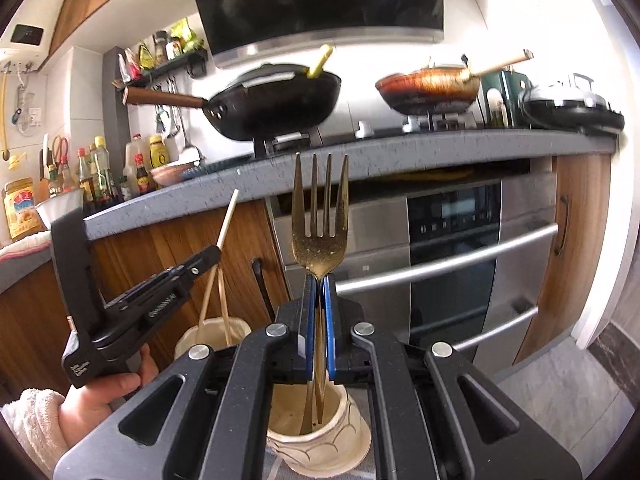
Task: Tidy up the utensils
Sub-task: 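Lift and carry the gold fork and chopstick over the ceramic holder with both tools, then drop the chopstick into the taller pot while the right tool drops the gold fork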
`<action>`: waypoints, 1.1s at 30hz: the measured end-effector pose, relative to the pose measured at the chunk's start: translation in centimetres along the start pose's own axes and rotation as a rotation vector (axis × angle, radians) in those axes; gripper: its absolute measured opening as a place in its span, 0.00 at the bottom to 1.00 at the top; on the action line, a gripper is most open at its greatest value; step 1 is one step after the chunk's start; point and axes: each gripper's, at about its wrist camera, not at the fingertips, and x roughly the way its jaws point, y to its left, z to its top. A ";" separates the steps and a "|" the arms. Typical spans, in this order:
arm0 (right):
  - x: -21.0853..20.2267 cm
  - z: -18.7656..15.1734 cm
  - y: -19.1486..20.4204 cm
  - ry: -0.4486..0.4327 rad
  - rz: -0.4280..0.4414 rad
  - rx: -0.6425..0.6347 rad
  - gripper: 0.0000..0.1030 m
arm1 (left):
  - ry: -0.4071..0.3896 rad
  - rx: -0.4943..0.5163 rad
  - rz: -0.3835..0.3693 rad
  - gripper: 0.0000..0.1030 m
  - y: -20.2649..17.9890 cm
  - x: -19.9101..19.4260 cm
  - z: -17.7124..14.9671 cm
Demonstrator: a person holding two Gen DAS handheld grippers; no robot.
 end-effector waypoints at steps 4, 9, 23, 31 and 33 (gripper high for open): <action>0.7 -1.2 -0.4 0.033 -0.001 0.012 0.04 | 0.004 0.010 -0.014 0.05 0.4 -1.3 -1.1; 1.4 -2.3 -0.9 0.070 -0.015 0.037 0.04 | 0.018 0.028 -0.026 0.05 0.4 -3.2 -2.5; 2.3 -3.2 -1.1 0.115 -0.046 0.063 0.04 | 0.105 0.026 -0.007 0.05 1.1 -4.5 -4.5; 2.8 -3.3 -1.5 0.136 -0.073 0.085 0.05 | 0.112 0.015 0.011 0.06 1.4 -5.5 -5.0; 2.9 -3.3 -1.6 0.139 -0.075 0.095 0.05 | 0.109 0.018 0.009 0.07 1.4 -5.7 -4.8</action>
